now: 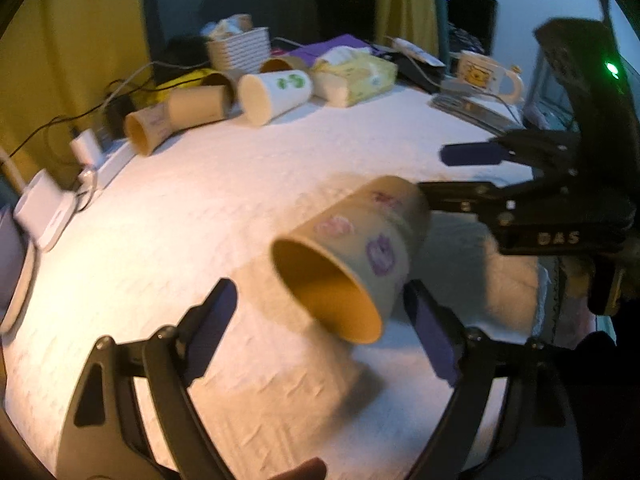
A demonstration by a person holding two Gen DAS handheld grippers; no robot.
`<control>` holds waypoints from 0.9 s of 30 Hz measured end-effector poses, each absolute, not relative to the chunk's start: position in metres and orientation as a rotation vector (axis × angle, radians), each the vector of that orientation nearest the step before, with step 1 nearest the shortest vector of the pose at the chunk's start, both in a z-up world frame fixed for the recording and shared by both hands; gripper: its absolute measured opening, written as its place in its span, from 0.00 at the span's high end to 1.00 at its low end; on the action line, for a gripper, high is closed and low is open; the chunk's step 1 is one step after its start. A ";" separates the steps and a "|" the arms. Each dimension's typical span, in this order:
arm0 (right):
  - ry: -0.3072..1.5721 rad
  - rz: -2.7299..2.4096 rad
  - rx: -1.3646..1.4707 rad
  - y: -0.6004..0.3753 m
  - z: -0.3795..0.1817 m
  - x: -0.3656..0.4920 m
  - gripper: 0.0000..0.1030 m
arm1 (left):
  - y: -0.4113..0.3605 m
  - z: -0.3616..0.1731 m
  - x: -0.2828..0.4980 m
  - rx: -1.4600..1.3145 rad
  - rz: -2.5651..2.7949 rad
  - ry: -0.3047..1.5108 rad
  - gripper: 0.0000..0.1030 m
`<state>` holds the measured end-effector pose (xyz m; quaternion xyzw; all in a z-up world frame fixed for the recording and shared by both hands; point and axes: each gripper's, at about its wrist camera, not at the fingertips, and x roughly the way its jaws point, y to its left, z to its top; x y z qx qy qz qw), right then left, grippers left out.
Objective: Flip cup upright
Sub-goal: 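Lift the tan cup with the right gripper and carry it over open table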
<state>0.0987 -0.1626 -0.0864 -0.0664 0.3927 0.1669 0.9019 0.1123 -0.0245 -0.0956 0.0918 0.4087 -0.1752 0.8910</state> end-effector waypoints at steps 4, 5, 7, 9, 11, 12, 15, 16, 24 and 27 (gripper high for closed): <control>0.806 0.368 -0.154 -0.155 -0.081 0.090 0.38 | -0.008 -0.094 0.105 0.150 -0.291 0.843 0.16; 0.808 0.375 -0.162 -0.153 -0.081 0.088 0.38 | -0.002 -0.095 0.104 0.133 -0.269 0.845 0.16; 0.815 0.394 -0.178 -0.147 -0.081 0.084 0.38 | 0.007 -0.095 0.101 0.100 -0.236 0.843 0.16; 0.818 0.403 -0.192 -0.144 -0.081 0.080 0.38 | 0.018 -0.095 0.099 0.061 -0.198 0.834 0.16; 0.823 0.416 -0.203 -0.141 -0.079 0.077 0.38 | 0.027 -0.096 0.099 0.029 -0.164 0.828 0.16; 0.825 0.419 -0.208 -0.140 -0.079 0.076 0.38 | 0.030 -0.096 0.100 0.017 -0.149 0.825 0.16; 0.828 0.436 -0.230 -0.136 -0.075 0.071 0.38 | 0.041 -0.095 0.100 -0.012 -0.119 0.814 0.16; 0.829 0.443 -0.241 -0.135 -0.073 0.069 0.38 | 0.044 -0.095 0.101 -0.023 -0.114 0.807 0.16; 0.843 0.503 -0.273 -0.124 -0.065 0.073 0.37 | 0.055 -0.089 0.101 -0.067 -0.093 0.775 0.16; 0.844 0.539 -0.296 -0.112 -0.062 0.079 0.33 | 0.058 -0.088 0.100 -0.082 -0.089 0.767 0.16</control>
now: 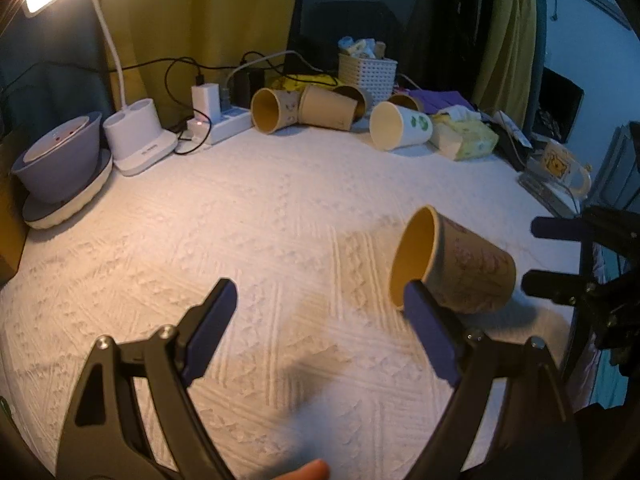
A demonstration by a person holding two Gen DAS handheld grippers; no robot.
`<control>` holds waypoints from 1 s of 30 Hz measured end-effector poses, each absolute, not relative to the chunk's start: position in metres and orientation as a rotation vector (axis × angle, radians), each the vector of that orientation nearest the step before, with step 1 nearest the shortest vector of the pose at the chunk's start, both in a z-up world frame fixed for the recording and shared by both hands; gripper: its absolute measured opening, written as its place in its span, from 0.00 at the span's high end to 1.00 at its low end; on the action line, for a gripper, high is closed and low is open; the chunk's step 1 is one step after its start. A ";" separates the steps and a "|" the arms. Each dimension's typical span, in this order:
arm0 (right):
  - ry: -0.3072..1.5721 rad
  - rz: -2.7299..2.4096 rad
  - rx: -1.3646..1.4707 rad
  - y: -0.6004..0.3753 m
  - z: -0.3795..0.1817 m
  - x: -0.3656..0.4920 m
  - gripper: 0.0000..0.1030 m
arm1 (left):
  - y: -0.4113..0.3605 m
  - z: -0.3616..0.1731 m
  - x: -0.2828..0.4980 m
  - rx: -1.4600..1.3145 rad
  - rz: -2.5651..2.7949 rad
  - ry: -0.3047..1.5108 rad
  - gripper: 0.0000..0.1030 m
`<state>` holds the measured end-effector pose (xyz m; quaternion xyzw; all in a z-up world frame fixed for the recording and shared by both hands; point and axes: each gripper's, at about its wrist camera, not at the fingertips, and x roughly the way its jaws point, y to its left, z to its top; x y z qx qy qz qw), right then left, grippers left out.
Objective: Flip cup upright
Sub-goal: 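Rotate the right gripper to turn the tan cup opening upward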
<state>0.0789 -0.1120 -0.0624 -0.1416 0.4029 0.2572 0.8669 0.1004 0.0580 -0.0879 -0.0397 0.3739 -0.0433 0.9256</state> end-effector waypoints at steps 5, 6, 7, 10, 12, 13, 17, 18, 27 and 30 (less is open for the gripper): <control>0.864 0.602 -0.342 -0.092 -0.062 0.094 0.33 | 0.065 -0.085 0.101 -0.109 -0.080 0.757 0.16; 0.869 0.613 -0.353 -0.088 -0.062 0.097 0.33 | 0.066 -0.084 0.101 -0.111 -0.078 0.755 0.16; 0.879 0.632 -0.367 -0.082 -0.062 0.101 0.33 | 0.067 -0.084 0.101 -0.114 -0.077 0.752 0.16; 0.916 0.685 -0.420 -0.067 -0.064 0.110 0.33 | 0.070 -0.081 0.100 -0.124 -0.074 0.746 0.16; 0.934 0.707 -0.461 -0.059 -0.067 0.114 0.33 | 0.072 -0.081 0.100 -0.131 -0.071 0.747 0.16; 0.955 0.722 -0.485 -0.054 -0.069 0.116 0.33 | 0.073 -0.081 0.100 -0.133 -0.069 0.749 0.16; 1.014 0.740 -0.549 -0.040 -0.079 0.125 0.33 | 0.078 -0.083 0.101 -0.154 -0.064 0.763 0.16; 1.027 0.744 -0.561 -0.037 -0.081 0.127 0.33 | 0.079 -0.084 0.101 -0.158 -0.064 0.765 0.16; 1.112 0.779 -0.610 -0.020 -0.097 0.145 0.33 | 0.086 -0.090 0.101 -0.183 -0.065 0.781 0.16; 1.119 0.800 -0.582 -0.022 -0.096 0.150 0.33 | 0.088 -0.090 0.101 -0.188 -0.064 0.782 0.16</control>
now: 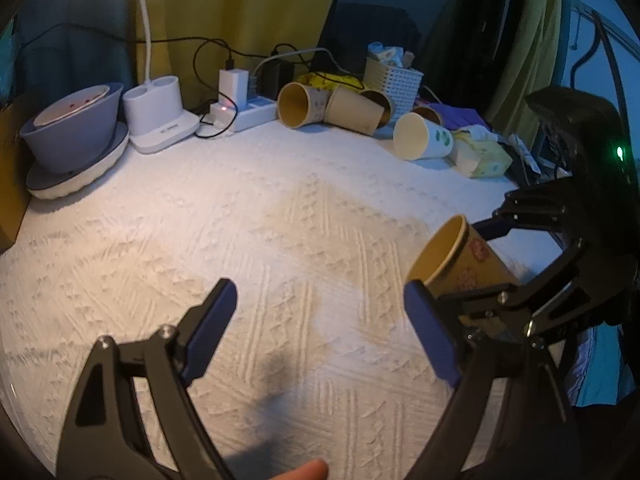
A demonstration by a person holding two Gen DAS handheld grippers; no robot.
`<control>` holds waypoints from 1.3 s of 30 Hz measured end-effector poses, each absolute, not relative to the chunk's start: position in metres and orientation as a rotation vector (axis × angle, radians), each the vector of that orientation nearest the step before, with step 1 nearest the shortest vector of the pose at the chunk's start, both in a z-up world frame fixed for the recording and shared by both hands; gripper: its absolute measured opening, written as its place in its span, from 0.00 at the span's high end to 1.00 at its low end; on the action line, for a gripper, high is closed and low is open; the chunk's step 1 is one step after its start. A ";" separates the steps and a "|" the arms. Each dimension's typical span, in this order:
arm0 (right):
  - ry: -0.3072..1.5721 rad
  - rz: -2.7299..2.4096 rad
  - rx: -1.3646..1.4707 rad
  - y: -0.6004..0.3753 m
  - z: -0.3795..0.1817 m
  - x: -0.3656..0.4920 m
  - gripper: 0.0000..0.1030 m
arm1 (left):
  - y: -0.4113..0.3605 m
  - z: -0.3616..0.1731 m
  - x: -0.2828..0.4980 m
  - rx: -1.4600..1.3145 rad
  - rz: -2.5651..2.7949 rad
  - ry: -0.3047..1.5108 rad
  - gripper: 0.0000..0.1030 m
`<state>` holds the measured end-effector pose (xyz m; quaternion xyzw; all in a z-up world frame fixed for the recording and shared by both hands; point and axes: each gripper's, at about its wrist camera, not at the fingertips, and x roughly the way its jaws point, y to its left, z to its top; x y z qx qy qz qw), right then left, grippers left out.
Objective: Flip cup upright
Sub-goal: 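Rotate the right gripper to turn the tan cup opening upward, then lower the upright cup onto the table and open the right gripper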
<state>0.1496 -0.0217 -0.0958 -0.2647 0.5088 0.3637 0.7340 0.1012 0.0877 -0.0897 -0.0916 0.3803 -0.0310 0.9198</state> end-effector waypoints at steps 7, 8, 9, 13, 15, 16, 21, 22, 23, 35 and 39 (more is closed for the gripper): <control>1.016 0.748 -0.432 -0.036 -0.078 0.163 0.34 | 0.088 -0.088 0.102 -0.189 -0.050 0.782 0.16; 0.999 0.741 -0.405 -0.039 -0.075 0.165 0.34 | 0.087 -0.088 0.102 -0.188 -0.049 0.781 0.16; 0.979 0.732 -0.378 -0.042 -0.073 0.166 0.34 | 0.087 -0.087 0.102 -0.187 -0.047 0.780 0.16; 0.909 0.699 -0.293 -0.052 -0.070 0.172 0.34 | 0.084 -0.085 0.101 -0.186 -0.041 0.779 0.16; 0.894 0.693 -0.268 -0.056 -0.072 0.171 0.34 | 0.081 -0.085 0.100 -0.184 -0.039 0.779 0.16; 0.883 0.688 -0.253 -0.058 -0.072 0.170 0.34 | 0.080 -0.085 0.100 -0.185 -0.039 0.779 0.16; 0.858 0.667 -0.241 -0.066 -0.070 0.160 0.34 | 0.070 -0.083 0.098 -0.175 -0.051 0.777 0.16; 0.851 0.663 -0.245 -0.068 -0.070 0.155 0.34 | 0.069 -0.082 0.098 -0.173 -0.053 0.776 0.16; 0.847 0.660 -0.247 -0.069 -0.070 0.152 0.34 | 0.066 -0.081 0.098 -0.170 -0.057 0.774 0.16; 0.801 0.605 -0.266 -0.082 -0.075 0.118 0.34 | 0.049 -0.073 0.083 -0.158 -0.058 0.768 0.16; 0.780 0.593 -0.261 -0.081 -0.078 0.114 0.34 | 0.047 -0.070 0.076 -0.161 -0.049 0.763 0.16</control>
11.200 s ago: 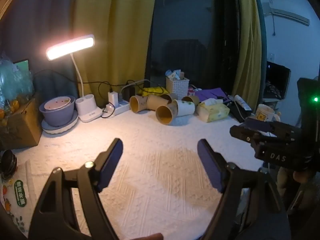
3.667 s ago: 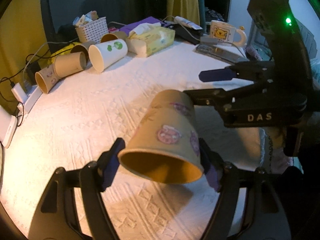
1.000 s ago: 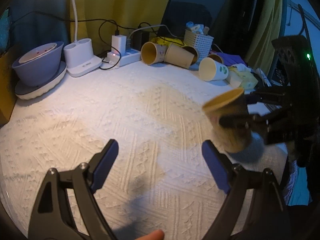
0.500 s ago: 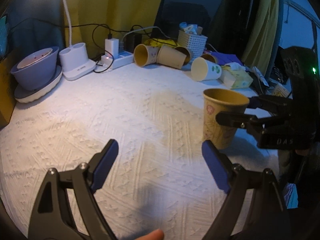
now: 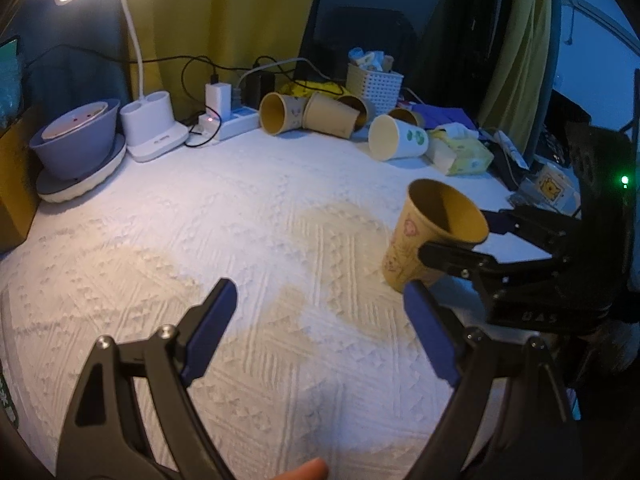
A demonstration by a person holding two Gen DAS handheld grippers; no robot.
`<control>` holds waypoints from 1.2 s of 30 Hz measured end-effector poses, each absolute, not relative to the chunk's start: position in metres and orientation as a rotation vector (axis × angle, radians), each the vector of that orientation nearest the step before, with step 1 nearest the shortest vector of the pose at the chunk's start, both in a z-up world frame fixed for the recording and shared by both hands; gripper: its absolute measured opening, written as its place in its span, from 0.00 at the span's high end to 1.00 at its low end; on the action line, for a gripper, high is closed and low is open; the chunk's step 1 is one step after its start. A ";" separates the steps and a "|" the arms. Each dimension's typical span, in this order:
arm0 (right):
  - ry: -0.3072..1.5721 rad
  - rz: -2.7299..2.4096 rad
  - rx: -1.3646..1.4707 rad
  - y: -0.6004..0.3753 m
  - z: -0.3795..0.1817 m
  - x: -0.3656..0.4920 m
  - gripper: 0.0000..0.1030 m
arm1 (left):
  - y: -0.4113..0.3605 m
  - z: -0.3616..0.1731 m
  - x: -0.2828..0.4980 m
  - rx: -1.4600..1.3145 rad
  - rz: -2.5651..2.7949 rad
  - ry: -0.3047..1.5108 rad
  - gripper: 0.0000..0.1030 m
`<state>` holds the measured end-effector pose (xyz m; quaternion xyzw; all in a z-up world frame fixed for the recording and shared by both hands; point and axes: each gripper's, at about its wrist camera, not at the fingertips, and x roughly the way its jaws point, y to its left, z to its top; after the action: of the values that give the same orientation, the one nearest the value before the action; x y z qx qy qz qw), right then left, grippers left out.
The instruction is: Flip cup upright
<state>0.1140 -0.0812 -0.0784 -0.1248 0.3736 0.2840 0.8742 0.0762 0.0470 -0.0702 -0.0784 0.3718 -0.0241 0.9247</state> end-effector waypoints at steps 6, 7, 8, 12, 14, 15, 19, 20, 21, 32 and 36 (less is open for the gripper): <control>0.767 0.574 -0.259 -0.080 -0.079 0.109 0.33 | 0.042 -0.067 0.065 -0.158 -0.041 0.758 0.16; 0.770 0.572 -0.255 -0.081 -0.079 0.108 0.33 | 0.042 -0.067 0.063 -0.159 -0.040 0.760 0.16; 0.773 0.572 -0.252 -0.081 -0.079 0.108 0.33 | 0.041 -0.068 0.061 -0.160 -0.037 0.762 0.16; 0.781 0.567 -0.253 -0.082 -0.079 0.104 0.33 | 0.037 -0.069 0.056 -0.158 -0.033 0.771 0.16; 0.788 0.564 -0.253 -0.082 -0.080 0.102 0.33 | 0.034 -0.069 0.052 -0.157 -0.033 0.774 0.16; 0.790 0.562 -0.252 -0.083 -0.080 0.101 0.33 | 0.033 -0.069 0.051 -0.157 -0.034 0.774 0.16; 0.787 0.557 -0.241 -0.087 -0.077 0.093 0.32 | 0.029 -0.065 0.044 -0.152 -0.038 0.764 0.16; 0.786 0.556 -0.239 -0.088 -0.077 0.092 0.32 | 0.028 -0.063 0.042 -0.151 -0.039 0.761 0.16; 0.785 0.555 -0.238 -0.089 -0.076 0.091 0.32 | 0.027 -0.062 0.041 -0.150 -0.040 0.758 0.16; 0.763 0.523 -0.204 -0.110 -0.059 0.066 0.32 | 0.014 -0.045 0.030 -0.123 -0.049 0.721 0.16; 0.744 0.509 -0.185 -0.119 -0.051 0.057 0.32 | 0.004 -0.035 0.022 -0.086 -0.041 0.678 0.16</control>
<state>0.0568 -0.1194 -0.0509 -0.0893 0.3592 0.2454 0.8960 0.0216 0.0040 -0.0348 -0.0420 0.3326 -0.0200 0.9419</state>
